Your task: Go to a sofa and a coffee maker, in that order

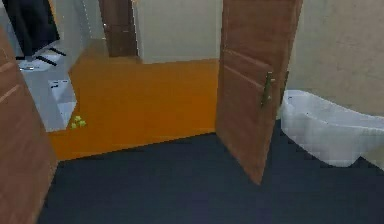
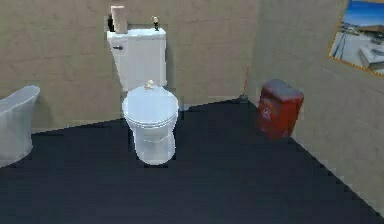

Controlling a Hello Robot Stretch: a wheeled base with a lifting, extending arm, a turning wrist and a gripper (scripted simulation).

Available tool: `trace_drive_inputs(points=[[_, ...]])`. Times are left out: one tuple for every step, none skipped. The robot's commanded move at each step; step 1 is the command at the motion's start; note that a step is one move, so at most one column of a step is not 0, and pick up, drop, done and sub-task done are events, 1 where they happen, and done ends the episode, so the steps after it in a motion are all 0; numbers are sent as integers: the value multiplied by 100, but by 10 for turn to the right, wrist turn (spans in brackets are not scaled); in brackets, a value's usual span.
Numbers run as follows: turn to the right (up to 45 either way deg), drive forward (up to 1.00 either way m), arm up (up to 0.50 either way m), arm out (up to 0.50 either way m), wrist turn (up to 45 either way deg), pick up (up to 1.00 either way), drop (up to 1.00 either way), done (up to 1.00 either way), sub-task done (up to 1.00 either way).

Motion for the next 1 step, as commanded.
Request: trace_drive_inputs(points=[[0,100,0,0,0,0,0,0,0]])
